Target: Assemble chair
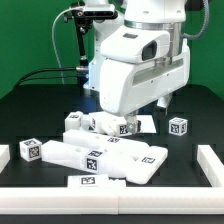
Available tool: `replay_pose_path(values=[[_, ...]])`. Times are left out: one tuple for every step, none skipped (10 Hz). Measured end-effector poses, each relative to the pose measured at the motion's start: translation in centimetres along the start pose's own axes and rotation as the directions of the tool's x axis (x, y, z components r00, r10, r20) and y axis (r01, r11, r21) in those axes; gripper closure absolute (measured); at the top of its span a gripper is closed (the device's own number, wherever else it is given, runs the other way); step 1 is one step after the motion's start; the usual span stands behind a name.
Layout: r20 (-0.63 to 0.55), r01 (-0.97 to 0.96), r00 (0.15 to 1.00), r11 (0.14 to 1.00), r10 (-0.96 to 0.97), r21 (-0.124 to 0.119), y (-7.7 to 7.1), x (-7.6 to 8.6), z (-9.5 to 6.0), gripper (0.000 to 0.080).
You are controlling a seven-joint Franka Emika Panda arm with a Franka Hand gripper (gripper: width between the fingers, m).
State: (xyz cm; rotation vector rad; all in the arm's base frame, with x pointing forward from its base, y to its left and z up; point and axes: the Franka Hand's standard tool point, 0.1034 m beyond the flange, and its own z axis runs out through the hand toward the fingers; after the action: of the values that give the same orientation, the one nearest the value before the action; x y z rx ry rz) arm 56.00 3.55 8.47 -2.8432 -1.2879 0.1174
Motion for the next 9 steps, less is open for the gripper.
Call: replay_pose_path(values=[[0.000, 0.000, 1.000, 1.000, 0.000, 0.000, 0.0, 0.0, 0.0, 0.0150], [0.000, 0.000, 1.000, 1.000, 0.000, 0.000, 0.0, 0.0, 0.0, 0.0150], [-0.001, 0.001, 1.000, 1.000, -0.001, 0.000, 0.0, 0.0, 0.0, 0.0150], [-0.002, 0.022, 1.000, 1.000, -0.022, -0.004, 0.2, -0.2, 0.0, 0.0150], [-0.009, 0.073, 0.997, 0.997, -0.073, -0.016, 0.7, -1.0, 0.1, 0.0150], [-0.006, 0.129, 0.992, 0.992, -0.129, -0.015, 1.4, -2.5, 0.4, 0.0150], [-0.008, 0.193, 0.981, 0.981, -0.194, -0.027, 2.8, -4.5, 0.9, 0.0150], [-0.007, 0.216, 0.976, 0.976, -0.217, -0.027, 3.9, -6.3, 1.6, 0.0150], [0.007, 0.190, 0.982, 0.982, -0.190, -0.001, 3.8, -6.7, 1.8, 0.0150]])
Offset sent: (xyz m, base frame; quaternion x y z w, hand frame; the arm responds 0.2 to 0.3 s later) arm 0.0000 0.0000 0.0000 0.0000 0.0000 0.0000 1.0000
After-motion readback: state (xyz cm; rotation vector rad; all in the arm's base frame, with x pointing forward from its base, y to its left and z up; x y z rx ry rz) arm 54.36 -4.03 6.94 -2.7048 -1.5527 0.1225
